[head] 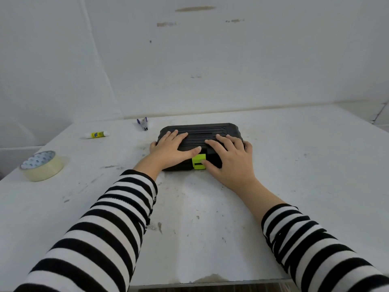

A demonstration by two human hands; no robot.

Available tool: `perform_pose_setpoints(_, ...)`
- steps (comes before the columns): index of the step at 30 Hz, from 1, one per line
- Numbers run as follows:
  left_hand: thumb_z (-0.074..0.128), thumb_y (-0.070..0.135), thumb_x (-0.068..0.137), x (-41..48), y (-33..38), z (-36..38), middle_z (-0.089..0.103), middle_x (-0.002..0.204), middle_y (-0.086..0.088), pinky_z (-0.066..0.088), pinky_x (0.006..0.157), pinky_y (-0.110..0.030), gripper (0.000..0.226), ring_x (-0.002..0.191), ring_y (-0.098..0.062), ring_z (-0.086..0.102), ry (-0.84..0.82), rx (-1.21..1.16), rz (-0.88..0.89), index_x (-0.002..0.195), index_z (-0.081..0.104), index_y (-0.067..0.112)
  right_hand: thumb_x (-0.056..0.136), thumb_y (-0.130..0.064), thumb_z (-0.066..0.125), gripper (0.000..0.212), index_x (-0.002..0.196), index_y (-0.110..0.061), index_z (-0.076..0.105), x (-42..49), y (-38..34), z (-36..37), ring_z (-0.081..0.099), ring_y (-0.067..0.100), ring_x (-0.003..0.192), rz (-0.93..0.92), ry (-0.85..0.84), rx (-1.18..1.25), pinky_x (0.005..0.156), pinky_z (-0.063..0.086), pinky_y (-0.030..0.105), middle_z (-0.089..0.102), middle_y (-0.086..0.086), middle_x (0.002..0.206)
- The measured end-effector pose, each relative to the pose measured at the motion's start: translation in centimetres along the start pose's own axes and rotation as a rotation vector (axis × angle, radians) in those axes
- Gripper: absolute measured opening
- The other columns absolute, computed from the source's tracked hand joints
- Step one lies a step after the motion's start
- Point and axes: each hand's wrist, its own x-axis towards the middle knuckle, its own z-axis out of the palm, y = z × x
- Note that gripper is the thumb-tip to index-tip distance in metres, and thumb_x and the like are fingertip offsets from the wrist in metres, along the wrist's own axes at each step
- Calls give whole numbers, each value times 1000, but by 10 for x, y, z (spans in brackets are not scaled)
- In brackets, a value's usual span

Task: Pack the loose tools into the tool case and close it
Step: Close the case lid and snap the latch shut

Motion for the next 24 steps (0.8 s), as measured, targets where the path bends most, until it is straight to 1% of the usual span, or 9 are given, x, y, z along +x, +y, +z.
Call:
perform_pose_setpoints(3, 50, 82, 65, 0, -5, -4, 1, 161, 9, 5, 117, -51, 102, 148, -14, -4, -50, -13, 34, 150, 14, 39, 80, -69, 50, 56, 123, -36, 61, -1, 0, 3, 53, 24, 121, 11, 16, -6, 96, 37, 52, 61, -5, 129)
perform_pose_setpoints(5, 57, 81, 62, -1, -4, -1, 2, 161, 9, 6, 117, -50, 106, 148, -14, -3, -21, 12, 37, 150, 14, 39, 80, -69, 50, 55, 123, -37, 60, -1, -1, 2, 53, 24, 122, 11, 2, -4, 96, 37, 52, 60, -6, 130)
perform_pose_setpoints(7, 59, 81, 62, -2, -3, 4, 4, 161, 9, 7, 117, -49, 106, 148, -13, -1, 31, 31, 35, 149, 15, 40, 79, -69, 50, 57, 126, -38, 58, -1, 0, 0, 50, 22, 125, 19, -24, 8, 97, 36, 53, 58, -8, 132)
perform_pose_setpoints(9, 58, 79, 64, -3, -3, 7, 5, 161, 9, 7, 116, -49, 102, 148, -14, 0, 59, 28, 38, 149, 16, 40, 75, -67, 52, 62, 130, -39, 54, -1, 3, -4, 47, 22, 127, -4, -63, 17, 99, 35, 52, 55, -8, 136)
perform_pose_setpoints(12, 54, 79, 68, -4, -4, 7, 4, 161, 7, 8, 116, -49, 98, 148, -16, 1, 69, 50, 40, 149, 15, 40, 69, -53, 55, 70, 137, -38, 46, -3, 10, -10, 43, 23, 131, -73, -150, 8, 101, 33, 51, 49, -7, 141)
perform_pose_setpoints(14, 50, 80, 71, -4, -3, 8, 4, 161, 6, 9, 116, -50, 96, 148, -17, 2, 81, 78, 49, 150, 14, 38, 69, -50, 55, 72, 139, -36, 45, -4, 10, -13, 41, 24, 131, -74, -154, 24, 102, 33, 50, 47, -6, 141)
perform_pose_setpoints(19, 43, 81, 74, -5, -5, 13, 8, 161, 4, 12, 116, -50, 92, 148, -18, 5, 148, 140, 72, 150, 15, 36, 69, -56, 57, 74, 138, -30, 48, -11, -1, -10, 39, 23, 133, 14, -101, 101, 105, 33, 48, 46, -6, 141)
perform_pose_setpoints(22, 39, 81, 75, -6, -6, 16, 10, 160, 2, 14, 115, -51, 90, 147, -19, 7, 187, 175, 100, 150, 17, 35, 66, -66, 60, 85, 141, -30, 42, -14, -1, -9, 35, 22, 135, 24, -140, 50, 108, 30, 48, 43, -7, 144)
perform_pose_setpoints(24, 36, 80, 76, -6, -7, 17, 11, 160, 1, 15, 115, -51, 89, 147, -20, 8, 204, 184, 112, 150, 17, 34, 65, -69, 62, 89, 142, -30, 42, -14, -2, -8, 36, 23, 135, 34, -150, 13, 106, 33, 49, 44, -6, 143)
